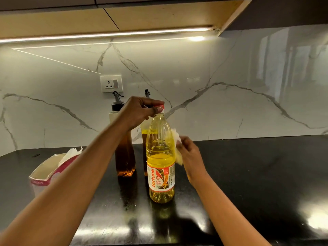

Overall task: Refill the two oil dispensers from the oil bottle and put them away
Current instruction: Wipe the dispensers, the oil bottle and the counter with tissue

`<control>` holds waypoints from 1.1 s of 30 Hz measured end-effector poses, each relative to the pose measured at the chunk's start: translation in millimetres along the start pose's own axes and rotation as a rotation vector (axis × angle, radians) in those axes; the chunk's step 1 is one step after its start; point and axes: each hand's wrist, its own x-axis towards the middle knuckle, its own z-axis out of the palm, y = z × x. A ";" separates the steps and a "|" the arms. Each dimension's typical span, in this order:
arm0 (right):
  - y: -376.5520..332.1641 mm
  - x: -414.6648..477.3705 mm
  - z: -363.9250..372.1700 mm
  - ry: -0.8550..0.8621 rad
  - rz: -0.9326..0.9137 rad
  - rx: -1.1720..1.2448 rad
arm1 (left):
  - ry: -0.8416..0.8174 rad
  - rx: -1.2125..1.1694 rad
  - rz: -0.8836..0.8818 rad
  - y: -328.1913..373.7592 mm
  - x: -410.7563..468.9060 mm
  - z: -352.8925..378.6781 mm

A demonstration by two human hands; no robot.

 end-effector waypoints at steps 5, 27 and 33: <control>-5.3 -13.1 -2.9 -0.021 0.165 -0.106 | -0.002 -0.010 0.002 2.0 -1.0 1.4; -48.4 16.6 15.8 -0.009 0.254 -0.142 | -0.047 -0.079 0.008 -3.4 -2.6 -9.6; -64.0 12.2 27.6 0.014 0.046 -0.369 | -0.198 -0.115 0.026 -8.0 -1.9 -23.2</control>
